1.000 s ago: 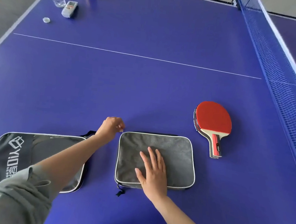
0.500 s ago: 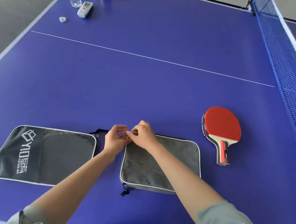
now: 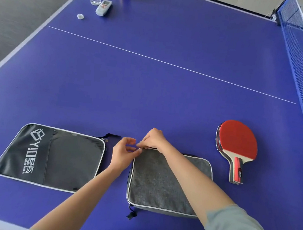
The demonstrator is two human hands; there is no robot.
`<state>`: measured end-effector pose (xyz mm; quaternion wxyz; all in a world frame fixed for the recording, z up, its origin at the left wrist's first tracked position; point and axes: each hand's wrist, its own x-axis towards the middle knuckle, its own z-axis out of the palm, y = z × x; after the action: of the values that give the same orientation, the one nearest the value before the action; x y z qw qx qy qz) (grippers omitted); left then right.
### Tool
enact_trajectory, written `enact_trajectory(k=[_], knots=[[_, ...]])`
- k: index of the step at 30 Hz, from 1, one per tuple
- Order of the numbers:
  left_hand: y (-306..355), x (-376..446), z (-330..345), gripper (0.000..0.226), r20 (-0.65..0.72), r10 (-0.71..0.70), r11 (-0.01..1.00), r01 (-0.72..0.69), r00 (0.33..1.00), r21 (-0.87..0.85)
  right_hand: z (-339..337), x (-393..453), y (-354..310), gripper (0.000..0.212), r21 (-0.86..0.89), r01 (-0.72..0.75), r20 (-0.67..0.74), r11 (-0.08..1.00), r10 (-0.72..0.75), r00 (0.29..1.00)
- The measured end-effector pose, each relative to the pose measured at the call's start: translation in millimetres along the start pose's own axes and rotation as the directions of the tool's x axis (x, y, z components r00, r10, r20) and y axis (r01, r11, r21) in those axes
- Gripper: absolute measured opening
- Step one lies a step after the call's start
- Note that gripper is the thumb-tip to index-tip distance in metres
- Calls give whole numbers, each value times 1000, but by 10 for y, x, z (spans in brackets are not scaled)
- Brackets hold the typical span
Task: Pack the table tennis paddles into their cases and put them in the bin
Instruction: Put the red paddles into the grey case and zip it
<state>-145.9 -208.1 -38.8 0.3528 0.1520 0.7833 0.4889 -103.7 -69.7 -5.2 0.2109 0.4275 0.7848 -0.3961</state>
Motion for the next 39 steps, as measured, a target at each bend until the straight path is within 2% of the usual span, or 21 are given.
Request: enact_trajectory(k=[2,7,10,14,18,22,24,26,29,32,34,39], knots=[[-59,-74,40,25,-13,-35,997,36,999,62,10,-14,24,35,39,24,-44,999,-22,999],[-78,-142,120,14,-156,-27,994,43,987,103,62,-7,105,21,199,50,-88,979,-33,996],[-45,-147,164,14,-180,-142,989,146,973,11,85,10,121,25,246,34,-105,969,-8,994],[-30,-81,116,11,-180,-232,972,219,956,-87,24,22,196,23,344,-30,-150,939,86,985],[-56,-41,-36,16,-200,-244,966,220,949,-135,-135,-27,455,18,456,-94,-163,885,186,969],[-82,-74,-137,15,-232,-230,972,214,945,-94,-232,-121,772,21,526,-111,-188,843,243,952],[-59,-103,-140,12,-212,-141,988,151,967,29,-240,-176,863,18,540,-102,-185,835,236,954],[13,-108,-84,17,-140,33,976,-1,990,219,-233,-224,914,16,555,-73,-197,829,216,956],[201,-56,130,28,29,253,877,-242,967,416,-217,-277,919,16,557,-10,-224,831,162,961],[340,-29,414,23,212,336,752,-397,918,526,-190,-304,892,20,552,34,-253,833,128,959],[354,-38,543,21,243,343,759,-420,907,498,-177,-311,894,20,552,50,-264,832,118,957],[292,-4,533,16,169,331,803,-371,928,466,-172,-316,990,15,511,88,-303,855,83,949]])
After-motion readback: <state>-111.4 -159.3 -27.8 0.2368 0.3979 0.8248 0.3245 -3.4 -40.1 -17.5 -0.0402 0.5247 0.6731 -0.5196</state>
